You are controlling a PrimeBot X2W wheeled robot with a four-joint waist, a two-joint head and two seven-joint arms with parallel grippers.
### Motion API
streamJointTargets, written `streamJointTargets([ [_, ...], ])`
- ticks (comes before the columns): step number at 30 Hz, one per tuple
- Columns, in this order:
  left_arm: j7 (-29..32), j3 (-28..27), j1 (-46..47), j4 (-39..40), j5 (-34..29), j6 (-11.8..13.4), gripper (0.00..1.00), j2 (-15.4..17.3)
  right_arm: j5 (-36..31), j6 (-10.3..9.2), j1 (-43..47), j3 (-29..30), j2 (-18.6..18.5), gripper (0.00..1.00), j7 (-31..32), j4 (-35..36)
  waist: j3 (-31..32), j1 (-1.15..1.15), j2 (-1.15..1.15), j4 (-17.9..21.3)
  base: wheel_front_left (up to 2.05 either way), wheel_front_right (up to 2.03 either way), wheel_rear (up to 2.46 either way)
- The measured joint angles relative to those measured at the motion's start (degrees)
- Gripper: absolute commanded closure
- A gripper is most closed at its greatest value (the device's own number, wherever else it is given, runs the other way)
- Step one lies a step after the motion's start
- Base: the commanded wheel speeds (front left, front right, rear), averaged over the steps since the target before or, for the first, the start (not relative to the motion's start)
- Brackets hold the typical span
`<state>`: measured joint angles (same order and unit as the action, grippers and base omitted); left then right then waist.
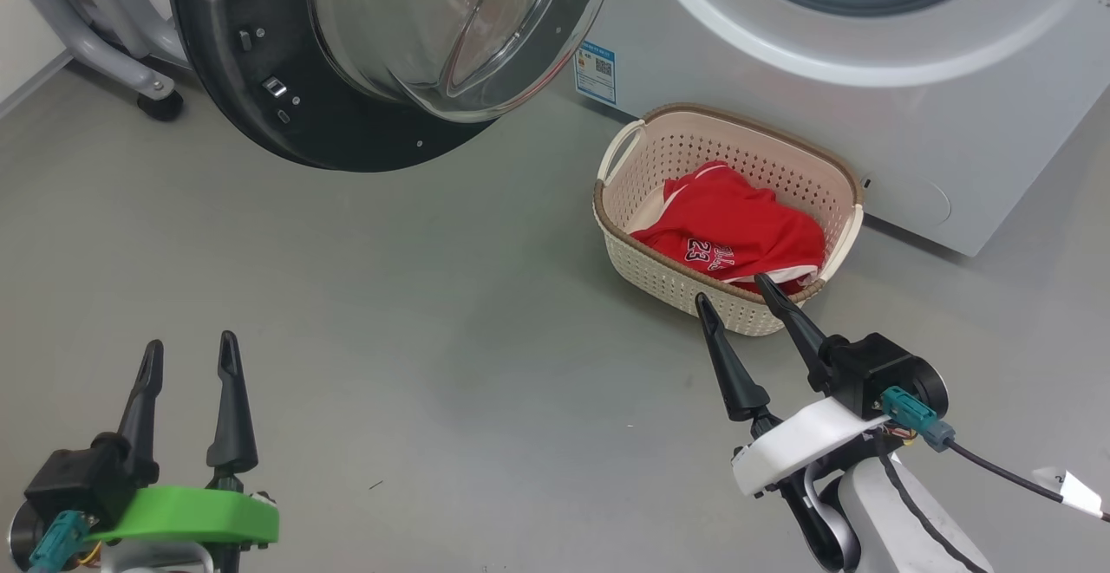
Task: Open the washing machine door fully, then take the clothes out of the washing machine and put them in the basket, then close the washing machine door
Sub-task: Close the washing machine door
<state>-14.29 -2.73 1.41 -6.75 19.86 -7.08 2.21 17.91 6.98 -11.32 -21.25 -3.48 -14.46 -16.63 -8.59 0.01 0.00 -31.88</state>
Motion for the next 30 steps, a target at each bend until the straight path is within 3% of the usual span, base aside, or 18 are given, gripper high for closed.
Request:
streamJointTargets([
  [7, 0.0, 0.2, 0.0, 0.0, 0.0, 0.0, 0.0, -0.1, 0.0, 0.0, 0.0, 0.1, 0.0, 0.0, 0.0, 0.0, -0.4, 0.0, 0.0, 0.0, 0.0, 0.0, 0.0],
  [8, 0.0, 0.3, 0.0, 0.0, 0.0, 0.0, 0.36, -0.1, 0.0, 0.0, 0.0, 0.2, 0.0, 0.0, 0.0, 0.0, -0.5, 0.0, 0.0, 0.0, 0.0, 0.0, 0.0],
  [9, 0.0, 0.4, 0.0, 0.0, 0.0, 0.0, 0.89, -0.1, 0.0, 0.0, 0.0, 0.2, 0.0, 0.0, 0.0, 0.1, -0.6, 0.0, 0.0, 0.0, 0.0, 0.0, 0.0],
  [10, 0.0, 0.4, -0.1, 0.1, 0.0, 0.0, 1.0, -0.1, 0.0, 0.0, 0.0, 0.2, 0.0, 0.0, 0.0, 0.2, -0.8, 0.0, 0.0, 0.0, 0.0, 0.0, 0.0],
  [20, 0.0, -1.2, 0.7, 3.4, -0.1, 0.0, 1.0, 0.8, -1.3, -0.62, 0.0, 0.2, -1.1, 0.0, 0.0, 1.0, -4.8, 0.0, 0.0, 0.1, 0.0, 0.0, 0.0],
  [30, -0.5, -8.8, 10.3, 8.0, 1.6, 0.0, 1.0, 10.6, -3.9, -0.71, -1.5, -1.0, -2.6, 0.0, 2.0, 3.1, -10.5, 0.0, 0.0, 2.2, 0.0, 0.0, 0.0],
])
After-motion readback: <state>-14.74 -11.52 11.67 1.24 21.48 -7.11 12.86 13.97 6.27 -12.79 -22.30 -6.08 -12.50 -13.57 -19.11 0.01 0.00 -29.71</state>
